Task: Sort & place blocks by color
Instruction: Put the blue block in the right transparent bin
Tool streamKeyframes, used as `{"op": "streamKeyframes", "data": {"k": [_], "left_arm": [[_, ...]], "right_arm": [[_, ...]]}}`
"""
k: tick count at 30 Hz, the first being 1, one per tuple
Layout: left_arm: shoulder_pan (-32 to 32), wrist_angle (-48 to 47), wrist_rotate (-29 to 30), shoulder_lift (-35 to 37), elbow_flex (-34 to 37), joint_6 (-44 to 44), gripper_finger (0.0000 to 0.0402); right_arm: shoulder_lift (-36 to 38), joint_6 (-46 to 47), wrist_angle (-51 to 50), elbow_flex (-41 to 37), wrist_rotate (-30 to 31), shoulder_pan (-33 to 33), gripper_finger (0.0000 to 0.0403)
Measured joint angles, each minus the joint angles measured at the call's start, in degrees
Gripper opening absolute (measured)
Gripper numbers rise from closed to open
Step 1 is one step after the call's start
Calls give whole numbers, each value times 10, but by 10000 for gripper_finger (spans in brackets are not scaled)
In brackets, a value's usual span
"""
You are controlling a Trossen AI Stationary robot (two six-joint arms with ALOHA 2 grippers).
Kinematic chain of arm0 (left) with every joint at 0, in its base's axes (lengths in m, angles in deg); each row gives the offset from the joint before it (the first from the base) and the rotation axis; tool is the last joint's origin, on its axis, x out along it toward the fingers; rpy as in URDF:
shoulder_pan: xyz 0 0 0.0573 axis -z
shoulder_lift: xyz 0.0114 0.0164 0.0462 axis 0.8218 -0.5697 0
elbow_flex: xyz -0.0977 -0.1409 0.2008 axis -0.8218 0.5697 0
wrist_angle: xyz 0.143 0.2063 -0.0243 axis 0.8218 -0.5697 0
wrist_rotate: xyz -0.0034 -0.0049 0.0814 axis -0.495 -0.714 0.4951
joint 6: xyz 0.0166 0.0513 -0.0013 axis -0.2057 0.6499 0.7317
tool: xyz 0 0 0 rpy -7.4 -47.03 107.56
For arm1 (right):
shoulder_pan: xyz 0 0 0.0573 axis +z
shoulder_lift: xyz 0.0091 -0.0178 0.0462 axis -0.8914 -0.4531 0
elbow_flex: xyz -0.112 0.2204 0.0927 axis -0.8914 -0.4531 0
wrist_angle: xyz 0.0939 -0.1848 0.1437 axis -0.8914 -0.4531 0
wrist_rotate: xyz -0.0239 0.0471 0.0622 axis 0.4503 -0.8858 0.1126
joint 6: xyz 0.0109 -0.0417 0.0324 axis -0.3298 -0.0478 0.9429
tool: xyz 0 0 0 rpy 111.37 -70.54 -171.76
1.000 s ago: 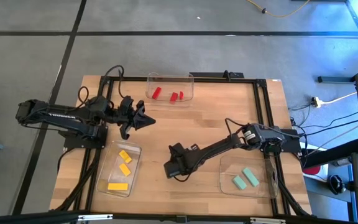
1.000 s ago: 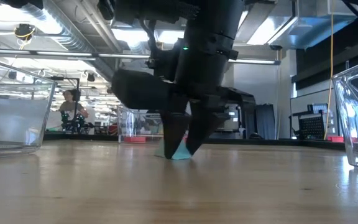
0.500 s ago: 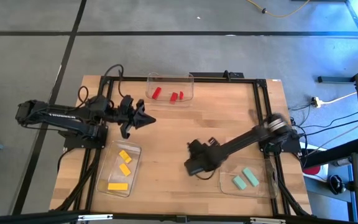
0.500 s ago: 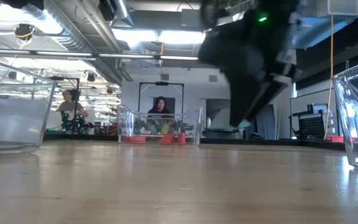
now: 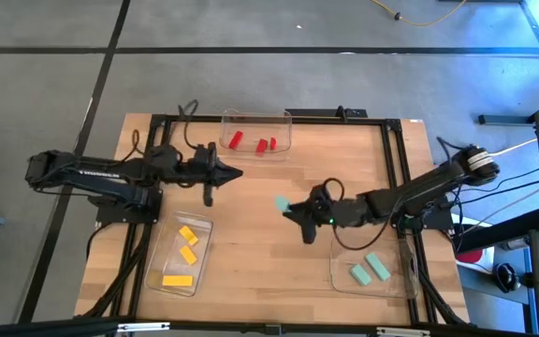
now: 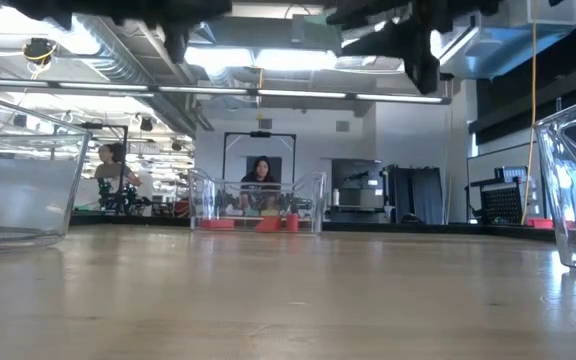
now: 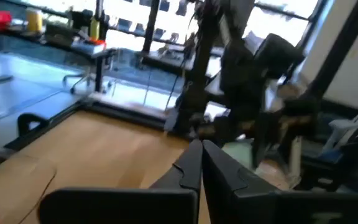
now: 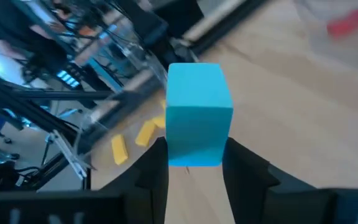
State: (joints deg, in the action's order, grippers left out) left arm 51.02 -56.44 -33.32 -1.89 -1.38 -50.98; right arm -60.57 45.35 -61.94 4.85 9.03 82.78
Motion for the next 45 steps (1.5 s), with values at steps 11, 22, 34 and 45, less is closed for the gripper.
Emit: {"op": "streamKeyframes", "data": {"k": [11, 22, 34, 45], "left_arm": [[21, 95, 70, -123, 0, -73, 157], [78, 194, 116, -140, 0, -98, 199], [101, 215, 133, -140, 0, -48, 197], [87, 214, 132, -138, 0, -38, 197]], "right_arm": [[57, -163, 17, -7, -198, -99, 119], [91, -260, 19, -7, -284, -183, 119], [91, -263, 21, -7, -286, -197, 119], [114, -243, -28, -7, -313, -197, 119]]}}
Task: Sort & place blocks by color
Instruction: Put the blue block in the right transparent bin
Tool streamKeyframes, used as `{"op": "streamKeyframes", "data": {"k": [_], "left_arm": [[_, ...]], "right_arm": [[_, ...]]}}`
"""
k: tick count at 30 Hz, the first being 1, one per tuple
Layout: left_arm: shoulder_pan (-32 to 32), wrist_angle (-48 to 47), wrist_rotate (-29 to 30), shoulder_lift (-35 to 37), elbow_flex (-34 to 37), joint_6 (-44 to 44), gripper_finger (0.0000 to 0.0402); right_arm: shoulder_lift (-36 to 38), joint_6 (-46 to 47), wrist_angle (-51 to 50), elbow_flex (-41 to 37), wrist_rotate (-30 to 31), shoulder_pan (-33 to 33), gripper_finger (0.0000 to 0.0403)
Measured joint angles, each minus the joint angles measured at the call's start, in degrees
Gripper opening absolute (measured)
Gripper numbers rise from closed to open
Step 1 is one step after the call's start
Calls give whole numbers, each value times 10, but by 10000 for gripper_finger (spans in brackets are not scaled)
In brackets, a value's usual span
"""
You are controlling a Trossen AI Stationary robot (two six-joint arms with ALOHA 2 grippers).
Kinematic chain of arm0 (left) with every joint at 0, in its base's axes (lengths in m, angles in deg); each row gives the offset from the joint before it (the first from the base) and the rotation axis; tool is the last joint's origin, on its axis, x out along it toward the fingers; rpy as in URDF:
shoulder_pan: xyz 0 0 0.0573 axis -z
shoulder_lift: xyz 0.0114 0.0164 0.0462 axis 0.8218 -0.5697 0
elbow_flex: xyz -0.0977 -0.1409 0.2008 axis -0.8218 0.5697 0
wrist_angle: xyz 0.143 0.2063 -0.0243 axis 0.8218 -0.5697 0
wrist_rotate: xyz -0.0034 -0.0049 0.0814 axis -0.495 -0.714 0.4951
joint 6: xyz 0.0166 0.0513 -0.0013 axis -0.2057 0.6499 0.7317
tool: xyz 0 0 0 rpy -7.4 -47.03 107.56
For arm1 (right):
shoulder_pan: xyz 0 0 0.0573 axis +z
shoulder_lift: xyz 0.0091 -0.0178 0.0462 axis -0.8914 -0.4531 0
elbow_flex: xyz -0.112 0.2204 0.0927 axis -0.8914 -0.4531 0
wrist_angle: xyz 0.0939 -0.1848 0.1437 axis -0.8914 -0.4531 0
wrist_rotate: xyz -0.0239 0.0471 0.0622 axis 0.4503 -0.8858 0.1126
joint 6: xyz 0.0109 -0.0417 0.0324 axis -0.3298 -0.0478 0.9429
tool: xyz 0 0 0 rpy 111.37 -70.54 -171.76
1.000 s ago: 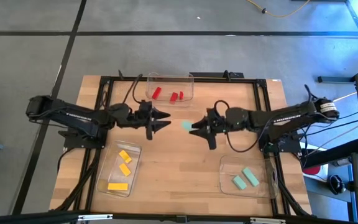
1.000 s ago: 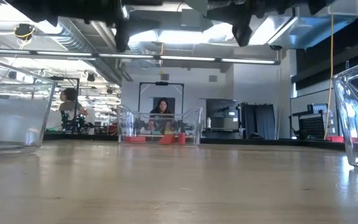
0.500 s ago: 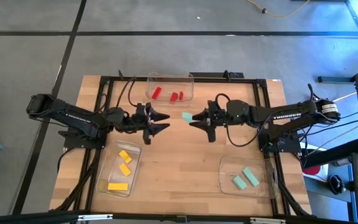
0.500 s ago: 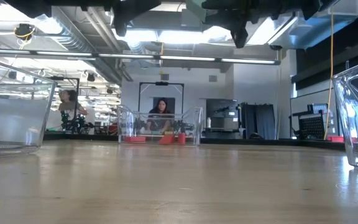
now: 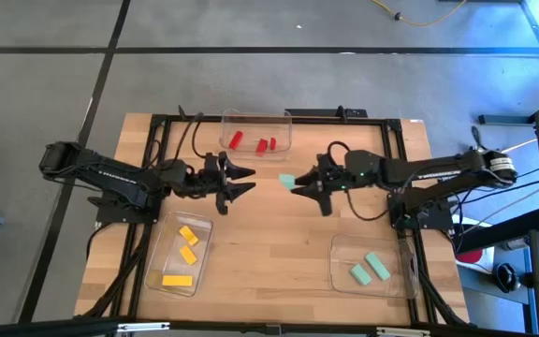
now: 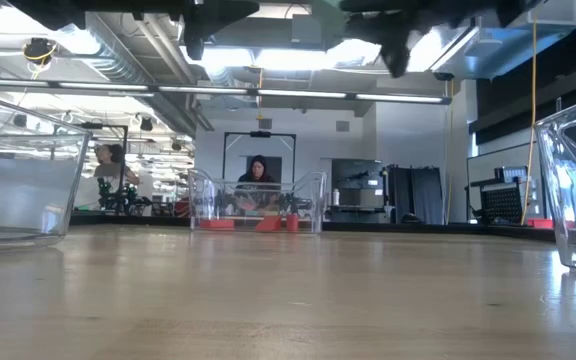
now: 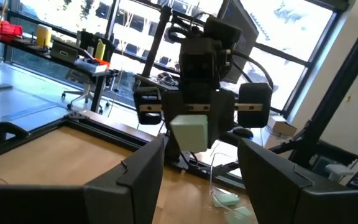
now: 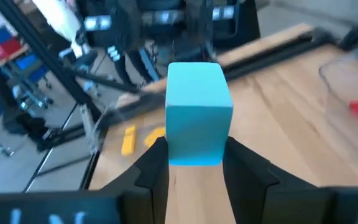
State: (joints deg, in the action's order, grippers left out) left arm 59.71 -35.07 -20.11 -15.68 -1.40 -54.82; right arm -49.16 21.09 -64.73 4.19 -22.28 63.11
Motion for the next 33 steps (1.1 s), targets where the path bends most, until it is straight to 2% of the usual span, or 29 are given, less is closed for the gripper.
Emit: {"op": "streamKeyframes", "data": {"k": [4, 7, 10, 13, 18, 20, 23, 25, 29, 33], "left_arm": [[0, 1, 0, 1, 0, -6, 197], [0, 1, 0, 1, 0, -5, 197], [0, 1, 0, 1, 0, -5, 197], [0, 1, 0, 1, 0, -2, 197], [0, 3, 0, 1, 0, -2, 197], [0, 3, 0, 1, 0, -2, 197], [0, 3, 0, 1, 0, -2, 197], [0, 3, 0, 1, 0, -2, 197], [0, 3, 0, 1, 0, -2, 197], [0, 3, 4, 1, 0, -2, 197]], "right_arm": [[67, 27, -125, 0, -8, 7, 119], [124, 73, -221, 0, -7, 37, 119], [169, 144, -282, 0, -8, 97, 119], [182, 229, -315, 0, 0, 177, 119], [143, 363, -323, 0, 48, 322, 119], [119, 414, -336, 0, 41, 367, 119], [82, 488, -388, 0, 1, 423, 119], [59, 525, -435, 0, -17, 451, 119], [13, 579, -506, 0, -17, 482, 119], [-36, 598, -496, 0, 9, 486, 119]]}}
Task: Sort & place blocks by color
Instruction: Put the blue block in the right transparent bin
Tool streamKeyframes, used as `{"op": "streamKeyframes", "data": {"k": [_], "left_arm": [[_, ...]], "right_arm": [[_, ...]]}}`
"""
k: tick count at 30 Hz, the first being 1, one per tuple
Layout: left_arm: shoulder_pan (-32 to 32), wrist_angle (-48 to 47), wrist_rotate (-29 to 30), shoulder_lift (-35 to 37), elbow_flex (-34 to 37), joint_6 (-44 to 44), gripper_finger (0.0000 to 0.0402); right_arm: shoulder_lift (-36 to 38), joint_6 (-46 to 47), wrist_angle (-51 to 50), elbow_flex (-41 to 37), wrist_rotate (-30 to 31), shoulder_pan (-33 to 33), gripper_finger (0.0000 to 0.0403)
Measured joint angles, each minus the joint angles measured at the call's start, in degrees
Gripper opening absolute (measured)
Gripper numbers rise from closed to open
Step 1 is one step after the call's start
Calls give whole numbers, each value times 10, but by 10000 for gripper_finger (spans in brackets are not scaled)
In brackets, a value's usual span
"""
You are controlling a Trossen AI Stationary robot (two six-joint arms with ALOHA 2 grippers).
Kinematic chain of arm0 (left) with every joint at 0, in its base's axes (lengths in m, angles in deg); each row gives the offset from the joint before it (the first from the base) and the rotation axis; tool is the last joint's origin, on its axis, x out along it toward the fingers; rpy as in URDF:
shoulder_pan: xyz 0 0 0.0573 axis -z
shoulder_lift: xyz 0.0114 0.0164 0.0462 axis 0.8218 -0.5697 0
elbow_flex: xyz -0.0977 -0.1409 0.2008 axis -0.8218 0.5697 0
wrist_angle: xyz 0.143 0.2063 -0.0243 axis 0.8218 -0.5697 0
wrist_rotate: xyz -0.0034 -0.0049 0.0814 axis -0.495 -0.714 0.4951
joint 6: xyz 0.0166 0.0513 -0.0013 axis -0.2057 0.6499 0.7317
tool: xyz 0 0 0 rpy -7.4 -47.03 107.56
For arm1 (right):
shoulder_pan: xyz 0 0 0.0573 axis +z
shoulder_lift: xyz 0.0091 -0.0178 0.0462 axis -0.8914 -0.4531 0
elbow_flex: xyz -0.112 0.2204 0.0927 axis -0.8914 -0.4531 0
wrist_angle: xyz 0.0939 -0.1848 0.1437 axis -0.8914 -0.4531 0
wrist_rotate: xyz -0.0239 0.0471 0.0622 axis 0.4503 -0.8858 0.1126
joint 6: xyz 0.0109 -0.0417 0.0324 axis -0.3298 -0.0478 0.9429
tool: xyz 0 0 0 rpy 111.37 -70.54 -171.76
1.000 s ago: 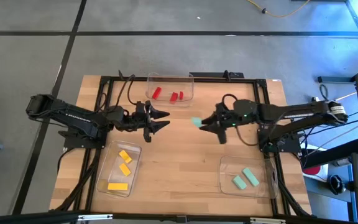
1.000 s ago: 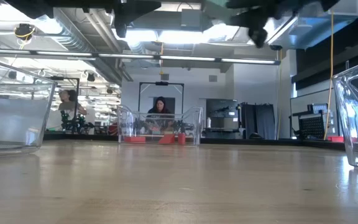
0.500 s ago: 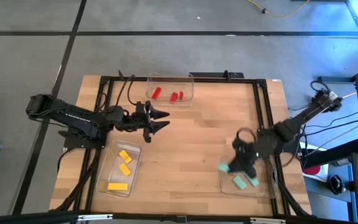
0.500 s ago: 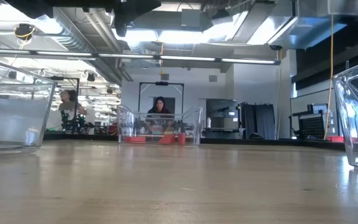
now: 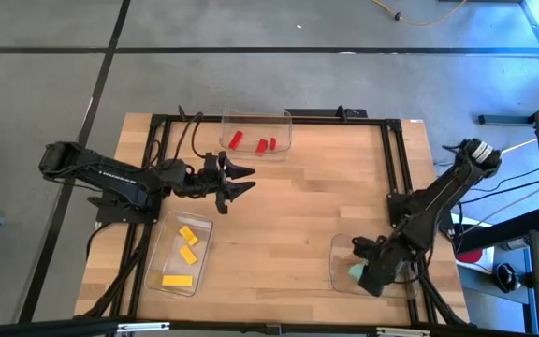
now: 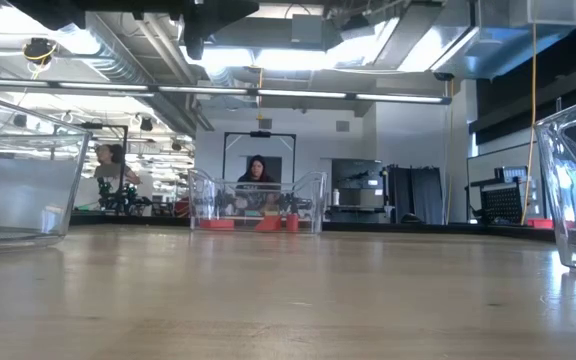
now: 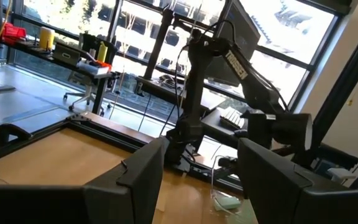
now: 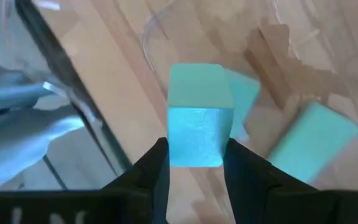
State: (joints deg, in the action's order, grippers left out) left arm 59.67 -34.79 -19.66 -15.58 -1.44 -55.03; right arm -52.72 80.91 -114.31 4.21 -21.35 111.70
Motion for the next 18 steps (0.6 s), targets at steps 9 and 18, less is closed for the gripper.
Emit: {"op": "streamKeyframes", "data": {"k": [9, 18], "left_arm": [[0, 0, 0, 0, 0, 0, 197], [0, -2, 0, 0, 0, 0, 197]], "right_arm": [[-78, 14, 92, 0, 59, 0, 119], [-107, 31, 79, 0, 59, 0, 151]]}}
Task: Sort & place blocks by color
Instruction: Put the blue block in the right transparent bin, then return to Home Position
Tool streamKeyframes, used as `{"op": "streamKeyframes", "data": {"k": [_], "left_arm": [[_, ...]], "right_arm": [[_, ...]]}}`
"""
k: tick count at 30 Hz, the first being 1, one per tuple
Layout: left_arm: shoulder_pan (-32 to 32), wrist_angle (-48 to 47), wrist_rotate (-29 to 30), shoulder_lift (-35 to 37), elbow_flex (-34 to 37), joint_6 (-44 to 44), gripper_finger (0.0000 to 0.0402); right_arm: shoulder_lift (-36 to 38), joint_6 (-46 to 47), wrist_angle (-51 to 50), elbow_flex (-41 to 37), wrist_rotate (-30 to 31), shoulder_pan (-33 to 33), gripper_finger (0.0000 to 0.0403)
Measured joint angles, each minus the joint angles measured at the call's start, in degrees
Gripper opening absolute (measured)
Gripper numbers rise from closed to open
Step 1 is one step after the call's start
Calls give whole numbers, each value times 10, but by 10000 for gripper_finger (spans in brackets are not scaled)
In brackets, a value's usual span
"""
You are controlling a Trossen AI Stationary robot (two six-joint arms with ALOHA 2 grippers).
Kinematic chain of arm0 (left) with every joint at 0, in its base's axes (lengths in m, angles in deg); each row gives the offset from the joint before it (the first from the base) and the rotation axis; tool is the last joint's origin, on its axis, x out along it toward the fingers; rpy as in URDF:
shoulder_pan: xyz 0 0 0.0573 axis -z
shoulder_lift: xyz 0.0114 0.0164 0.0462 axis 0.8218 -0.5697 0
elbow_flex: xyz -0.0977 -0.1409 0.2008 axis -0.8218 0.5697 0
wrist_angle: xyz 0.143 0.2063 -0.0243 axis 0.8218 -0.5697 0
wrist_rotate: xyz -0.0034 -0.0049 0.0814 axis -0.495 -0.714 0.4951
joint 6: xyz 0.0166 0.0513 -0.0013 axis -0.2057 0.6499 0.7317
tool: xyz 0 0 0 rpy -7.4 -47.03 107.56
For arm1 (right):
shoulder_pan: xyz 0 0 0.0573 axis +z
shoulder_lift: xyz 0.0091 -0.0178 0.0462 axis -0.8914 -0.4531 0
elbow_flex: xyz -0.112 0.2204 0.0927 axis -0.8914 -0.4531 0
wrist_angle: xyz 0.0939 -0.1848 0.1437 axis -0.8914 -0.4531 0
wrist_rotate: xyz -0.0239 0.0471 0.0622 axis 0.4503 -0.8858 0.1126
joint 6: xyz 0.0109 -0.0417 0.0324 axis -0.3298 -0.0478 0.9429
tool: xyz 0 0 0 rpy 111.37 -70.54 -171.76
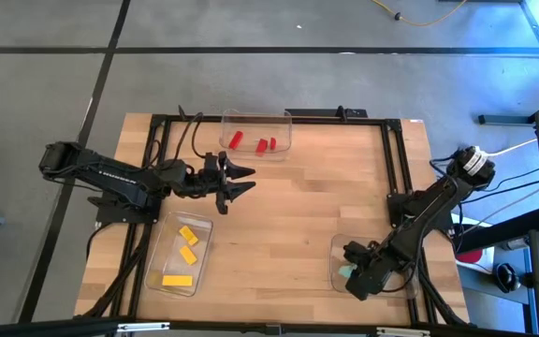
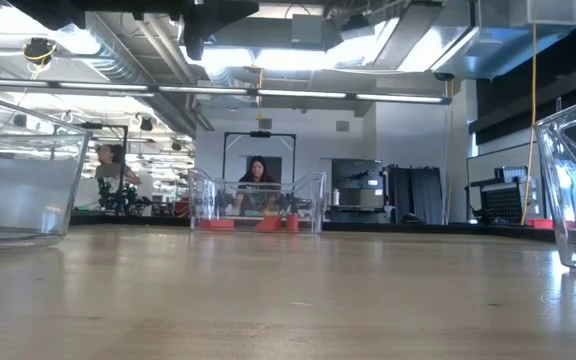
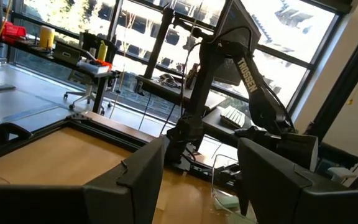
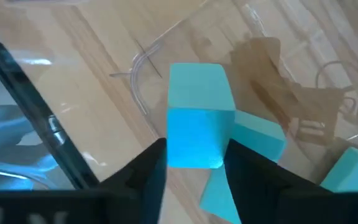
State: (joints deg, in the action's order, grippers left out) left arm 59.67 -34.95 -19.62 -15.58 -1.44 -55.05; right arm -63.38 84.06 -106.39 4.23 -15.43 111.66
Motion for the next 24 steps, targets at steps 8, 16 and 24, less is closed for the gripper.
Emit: {"op": "streamKeyframes", "data": {"k": [8, 16, 24], "left_arm": [[0, 0, 0, 0, 0, 0, 197], [0, 0, 0, 0, 0, -4, 197], [0, -8, -38, 29, 0, -19, 197]], "right_arm": [[17, -19, -2, 0, -40, -8, 284], [109, -97, -65, 21, -114, -17, 314], [239, -171, -115, 34, 11, -81, 315]]}}
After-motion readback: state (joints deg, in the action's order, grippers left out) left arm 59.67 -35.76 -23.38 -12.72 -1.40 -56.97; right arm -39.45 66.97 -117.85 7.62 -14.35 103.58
